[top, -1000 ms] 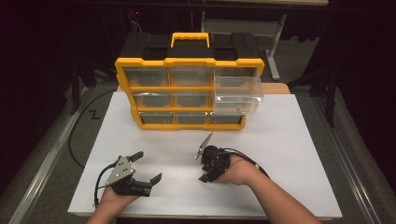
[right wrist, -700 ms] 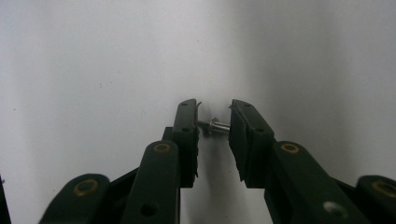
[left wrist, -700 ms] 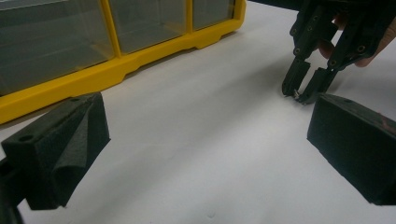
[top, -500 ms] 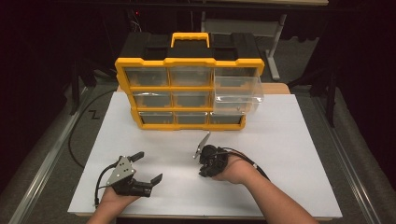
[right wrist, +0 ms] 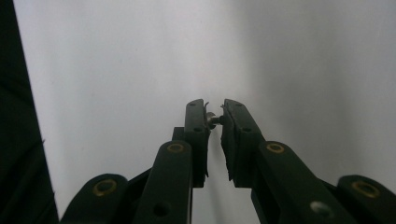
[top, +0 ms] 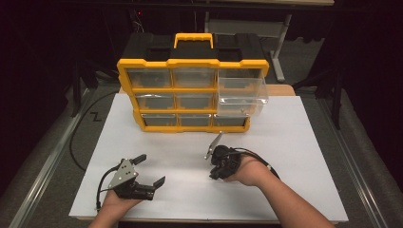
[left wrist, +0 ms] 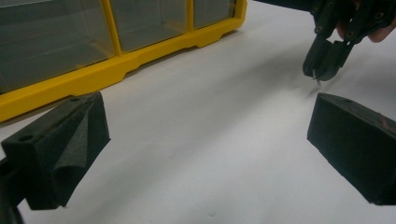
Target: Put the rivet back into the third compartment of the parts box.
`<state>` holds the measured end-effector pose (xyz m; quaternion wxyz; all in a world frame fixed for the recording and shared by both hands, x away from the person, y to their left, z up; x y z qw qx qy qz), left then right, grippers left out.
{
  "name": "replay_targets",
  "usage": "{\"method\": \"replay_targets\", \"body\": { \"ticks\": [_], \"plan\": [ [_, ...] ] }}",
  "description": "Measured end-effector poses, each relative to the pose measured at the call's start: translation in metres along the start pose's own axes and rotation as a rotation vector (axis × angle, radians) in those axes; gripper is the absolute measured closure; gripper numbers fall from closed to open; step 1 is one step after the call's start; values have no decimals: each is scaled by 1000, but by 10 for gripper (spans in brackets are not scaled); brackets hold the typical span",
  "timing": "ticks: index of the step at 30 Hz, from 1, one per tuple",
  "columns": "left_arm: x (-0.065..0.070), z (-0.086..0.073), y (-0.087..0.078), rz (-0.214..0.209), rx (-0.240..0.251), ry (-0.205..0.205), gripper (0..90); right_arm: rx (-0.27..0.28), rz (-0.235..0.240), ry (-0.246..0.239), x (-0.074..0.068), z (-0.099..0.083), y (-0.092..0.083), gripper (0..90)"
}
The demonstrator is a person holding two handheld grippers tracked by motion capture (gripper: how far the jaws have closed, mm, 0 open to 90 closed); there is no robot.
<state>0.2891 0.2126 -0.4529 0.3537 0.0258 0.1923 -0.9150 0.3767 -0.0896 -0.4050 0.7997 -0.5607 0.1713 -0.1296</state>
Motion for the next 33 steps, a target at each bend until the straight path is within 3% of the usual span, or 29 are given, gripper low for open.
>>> {"method": "replay_targets", "body": {
  "ticks": [6,10,20,24,33],
  "plan": [
    [0,0,0,4,-1,-4,3,-13,15,24,2,-16,-13,818],
    [0,0,0,7,1,-4,3,-21,24,2,7,-29,-21,819],
    [0,0,0,10,2,-4,3,-58,28,43,13,-52,-40,820],
    [0,0,-1,12,4,-4,3,-55,13,34,15,-57,-50,874],
    [0,0,-1,8,2,1,3,-64,11,35,17,-58,-65,875]
  ]
}}
Point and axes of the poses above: each handheld gripper's, and its own axes: y roughly forward along the jaws, z roughly out of its top, x roughly to its right, the point moved 1 cm from there along y, roughly forward along the jaws, and after that the axes turned 11 degrees about y, right-handed, at the moved point
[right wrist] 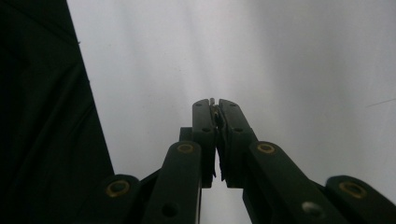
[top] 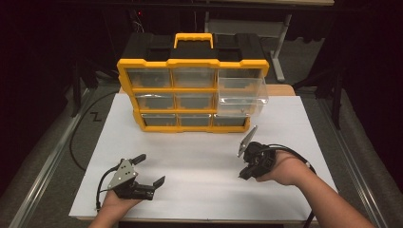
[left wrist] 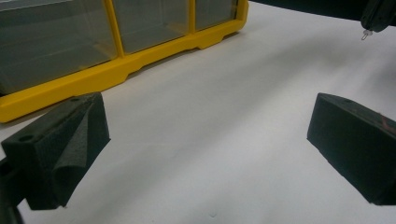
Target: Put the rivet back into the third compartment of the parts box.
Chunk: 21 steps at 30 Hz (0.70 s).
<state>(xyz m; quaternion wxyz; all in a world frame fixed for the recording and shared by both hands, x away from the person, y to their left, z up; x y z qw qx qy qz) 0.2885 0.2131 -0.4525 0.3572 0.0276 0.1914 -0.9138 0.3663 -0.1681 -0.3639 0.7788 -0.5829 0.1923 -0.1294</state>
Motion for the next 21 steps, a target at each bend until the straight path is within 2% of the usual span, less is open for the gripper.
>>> {"method": "replay_targets", "body": {
  "ticks": [9,15,21],
  "plan": [
    [0,0,0,0,0,-1,3,9,-7,-4,0,2,-22,875],
    [0,0,0,0,-1,-2,3,-10,-3,12,0,2,-46,875],
    [-1,0,0,2,0,-4,3,-8,-1,7,0,6,-71,875]
  ]
}}
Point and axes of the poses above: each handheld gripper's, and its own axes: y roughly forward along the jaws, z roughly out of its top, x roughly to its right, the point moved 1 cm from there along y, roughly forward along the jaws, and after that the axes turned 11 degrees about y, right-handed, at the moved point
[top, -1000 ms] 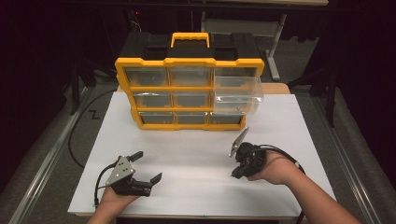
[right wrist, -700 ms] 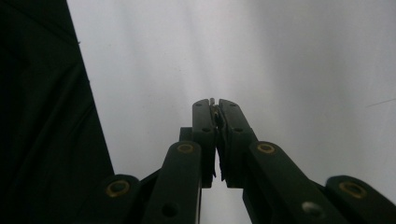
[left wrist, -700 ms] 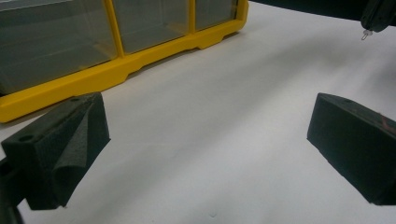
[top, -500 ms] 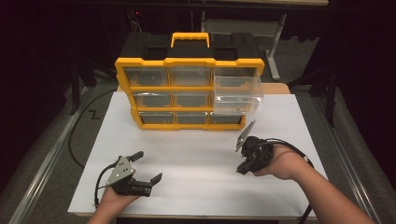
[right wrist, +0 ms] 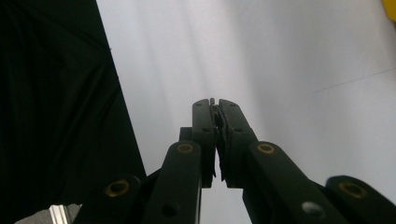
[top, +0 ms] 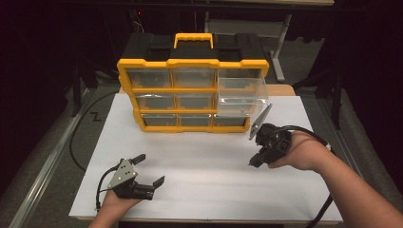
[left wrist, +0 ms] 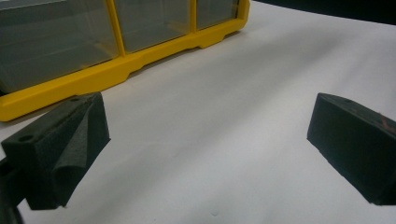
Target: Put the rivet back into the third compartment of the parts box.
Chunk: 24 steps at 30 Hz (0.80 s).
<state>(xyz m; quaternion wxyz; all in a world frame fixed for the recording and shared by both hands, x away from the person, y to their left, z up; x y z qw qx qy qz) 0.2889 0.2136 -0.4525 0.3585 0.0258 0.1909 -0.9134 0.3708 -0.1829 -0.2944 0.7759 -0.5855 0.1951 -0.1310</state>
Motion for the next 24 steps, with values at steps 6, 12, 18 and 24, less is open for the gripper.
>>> {"method": "replay_targets", "body": {
  "ticks": [6,12,18,24],
  "plan": [
    [0,0,0,-1,1,1,3,6,4,-10,-2,7,-23,875],
    [-1,0,-1,1,3,2,3,4,-4,-21,-6,18,-46,875],
    [-1,0,-1,2,6,-3,3,5,-6,-27,-11,32,-74,875],
    [-1,0,-2,2,7,-3,3,12,-26,-36,-15,51,-114,875]
  ]
}}
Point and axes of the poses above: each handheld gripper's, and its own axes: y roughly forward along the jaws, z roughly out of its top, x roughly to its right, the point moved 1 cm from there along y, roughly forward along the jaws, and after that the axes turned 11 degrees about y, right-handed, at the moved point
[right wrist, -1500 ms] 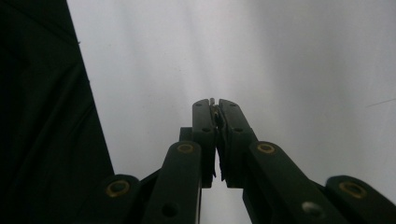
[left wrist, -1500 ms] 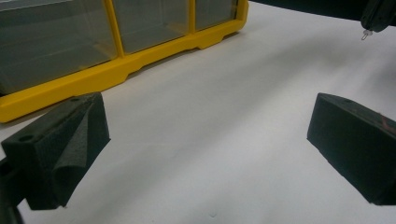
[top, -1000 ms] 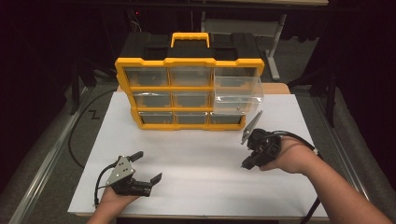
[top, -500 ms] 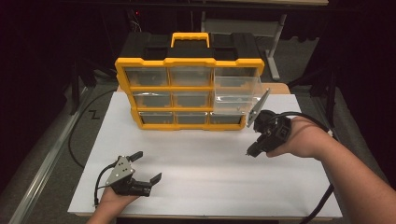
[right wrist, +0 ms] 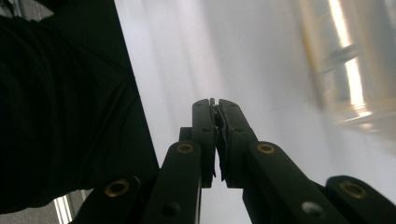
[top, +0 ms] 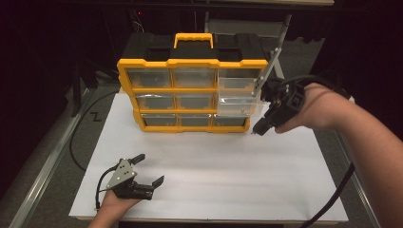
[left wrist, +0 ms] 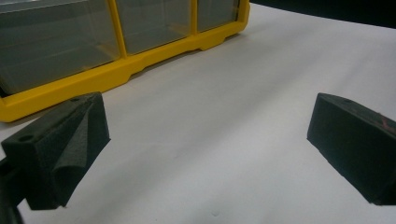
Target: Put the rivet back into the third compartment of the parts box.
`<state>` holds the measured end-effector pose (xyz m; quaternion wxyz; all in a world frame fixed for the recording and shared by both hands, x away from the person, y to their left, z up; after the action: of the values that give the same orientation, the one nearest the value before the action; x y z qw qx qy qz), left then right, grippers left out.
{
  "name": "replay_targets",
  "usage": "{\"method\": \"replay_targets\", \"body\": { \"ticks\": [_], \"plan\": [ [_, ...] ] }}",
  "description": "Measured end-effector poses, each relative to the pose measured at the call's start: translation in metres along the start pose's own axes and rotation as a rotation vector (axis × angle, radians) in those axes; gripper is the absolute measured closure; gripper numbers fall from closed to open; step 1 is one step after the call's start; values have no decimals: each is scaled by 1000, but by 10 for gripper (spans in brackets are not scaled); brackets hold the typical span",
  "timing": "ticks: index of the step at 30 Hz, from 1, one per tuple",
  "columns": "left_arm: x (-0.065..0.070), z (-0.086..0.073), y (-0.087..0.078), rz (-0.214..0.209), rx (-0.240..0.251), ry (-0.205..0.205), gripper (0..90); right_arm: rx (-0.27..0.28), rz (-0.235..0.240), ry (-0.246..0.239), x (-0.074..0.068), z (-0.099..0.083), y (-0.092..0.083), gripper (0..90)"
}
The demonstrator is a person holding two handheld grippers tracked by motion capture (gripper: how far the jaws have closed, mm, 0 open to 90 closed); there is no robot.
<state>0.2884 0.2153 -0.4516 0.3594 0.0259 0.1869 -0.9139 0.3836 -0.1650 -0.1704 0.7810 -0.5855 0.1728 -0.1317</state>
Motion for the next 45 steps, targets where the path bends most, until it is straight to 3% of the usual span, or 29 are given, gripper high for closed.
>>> {"method": "replay_targets", "body": {
  "ticks": [6,12,16,22,23,25,26,31,35,40,45],
  "plan": [
    [-1,0,-1,0,-1,-1,3,18,-49,3,2,25,-38,874],
    [-1,-1,-1,1,0,-3,3,26,-86,19,15,50,-54,874],
    [-1,-1,-1,0,2,-2,3,28,-110,29,26,65,-54,874],
    [-2,-1,-1,-3,0,-2,3,8,-122,68,47,72,-34,865],
    [-2,-1,-1,-2,1,-4,3,8,-130,73,49,72,-32,845],
    [-2,-2,-1,-4,-3,-4,3,23,-164,94,49,72,-32,673],
    [-1,-2,0,-4,-3,-5,3,28,-171,101,48,71,-34,640],
    [0,-1,0,-6,-8,-1,3,60,-200,112,34,51,-48,485],
    [-1,-1,0,-4,-14,-4,3,69,-199,126,23,26,-47,452],
    [-2,-1,0,3,-13,-16,3,79,-197,140,13,-12,-32,399],
    [-1,-1,1,9,-11,-20,3,60,-209,135,8,-36,-8,330]
  ]
}}
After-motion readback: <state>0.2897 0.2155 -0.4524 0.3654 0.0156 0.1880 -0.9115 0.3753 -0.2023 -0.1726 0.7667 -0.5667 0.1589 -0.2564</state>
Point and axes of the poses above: each handheld gripper's, and its own axes: y roughly forward along the jaws, z roughly out of its top, x roughly to its right, the point moved 1 cm from there along y, roughly forward along the jaws, and after that the axes turned 11 degrees about y, right-handed, at the moved point
